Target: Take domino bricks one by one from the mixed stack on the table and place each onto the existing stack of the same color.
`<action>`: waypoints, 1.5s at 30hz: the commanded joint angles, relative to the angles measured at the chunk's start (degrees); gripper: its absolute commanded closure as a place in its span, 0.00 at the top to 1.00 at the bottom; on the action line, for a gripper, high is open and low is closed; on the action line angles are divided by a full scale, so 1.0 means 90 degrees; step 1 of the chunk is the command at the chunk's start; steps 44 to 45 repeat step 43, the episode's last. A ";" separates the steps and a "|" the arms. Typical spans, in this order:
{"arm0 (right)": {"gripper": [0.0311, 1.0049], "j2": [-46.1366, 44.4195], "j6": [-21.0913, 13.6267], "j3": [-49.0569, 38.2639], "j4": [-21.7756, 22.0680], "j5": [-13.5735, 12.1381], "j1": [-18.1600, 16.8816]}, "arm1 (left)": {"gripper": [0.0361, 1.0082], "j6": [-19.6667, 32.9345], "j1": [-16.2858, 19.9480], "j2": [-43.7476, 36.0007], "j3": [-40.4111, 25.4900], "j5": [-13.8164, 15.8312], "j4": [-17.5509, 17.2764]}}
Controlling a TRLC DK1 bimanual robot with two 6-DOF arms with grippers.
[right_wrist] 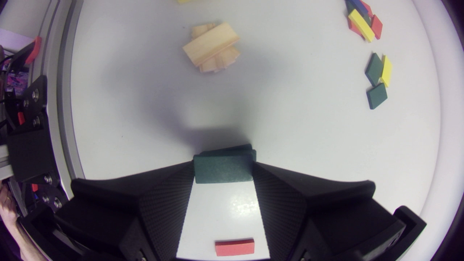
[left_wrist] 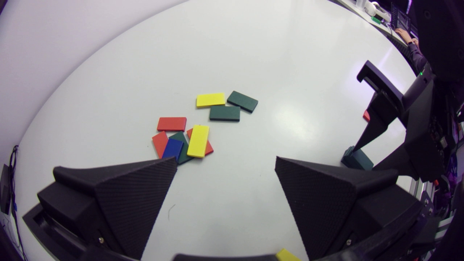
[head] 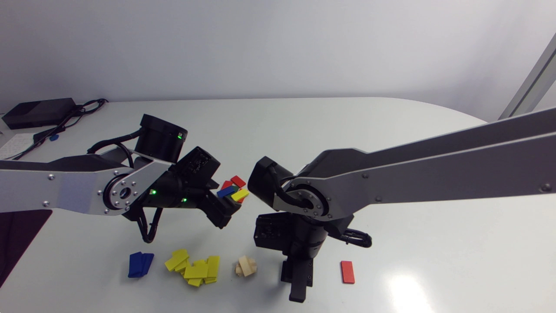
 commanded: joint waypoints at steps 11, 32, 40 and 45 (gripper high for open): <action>0.96 -0.0361 0.0051 -0.0127 -0.0110 0.0142 -0.0045 | 0.95 -0.0100 -0.0025 -0.0243 -0.0164 -0.0010 -0.0099; 0.96 -0.2831 0.1546 -0.0889 0.1696 -0.0708 -0.1930 | 0.97 -0.0110 0.0600 -0.1816 -0.0447 -0.0010 -0.0890; 0.96 -0.2724 0.1741 -0.0898 0.1794 -0.0718 -0.2037 | 0.97 -0.0110 0.0580 -0.1894 -0.0456 -0.0010 -0.1008; 0.96 -0.2734 0.1809 -0.0850 0.1725 -0.0718 -0.2018 | 0.97 -0.0091 0.0600 -0.1864 -0.0427 0.0000 -0.1154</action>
